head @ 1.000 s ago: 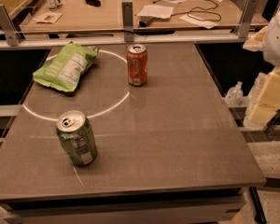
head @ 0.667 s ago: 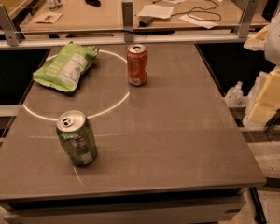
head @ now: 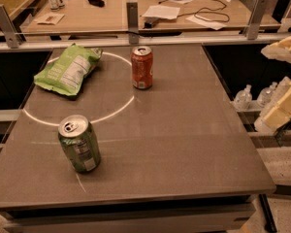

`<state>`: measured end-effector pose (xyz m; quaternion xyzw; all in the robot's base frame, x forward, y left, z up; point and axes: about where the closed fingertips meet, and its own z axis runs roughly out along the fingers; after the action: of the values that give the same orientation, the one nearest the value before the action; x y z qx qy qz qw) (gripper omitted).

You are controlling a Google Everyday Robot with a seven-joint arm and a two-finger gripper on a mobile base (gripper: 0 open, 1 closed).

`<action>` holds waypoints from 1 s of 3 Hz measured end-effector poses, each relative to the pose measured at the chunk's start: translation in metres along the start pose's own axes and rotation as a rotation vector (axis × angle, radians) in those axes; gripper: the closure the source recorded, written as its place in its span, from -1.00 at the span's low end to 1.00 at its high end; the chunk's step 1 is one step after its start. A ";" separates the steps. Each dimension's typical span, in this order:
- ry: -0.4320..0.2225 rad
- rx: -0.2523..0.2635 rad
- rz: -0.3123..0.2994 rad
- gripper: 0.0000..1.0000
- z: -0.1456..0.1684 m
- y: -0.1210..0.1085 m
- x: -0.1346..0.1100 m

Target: Knock green can over

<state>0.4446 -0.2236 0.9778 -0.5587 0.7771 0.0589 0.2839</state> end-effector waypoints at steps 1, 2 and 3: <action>-0.182 -0.030 0.041 -1.00 0.015 0.004 0.009; -0.384 -0.097 0.058 -1.00 0.025 0.016 -0.007; -0.554 -0.174 0.064 -1.00 0.032 0.032 -0.033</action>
Offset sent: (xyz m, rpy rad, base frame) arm -0.0107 0.0495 -0.0061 0.7184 -0.0517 0.1799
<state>0.4352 -0.1715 0.9603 -0.5189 0.6793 0.2843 0.4342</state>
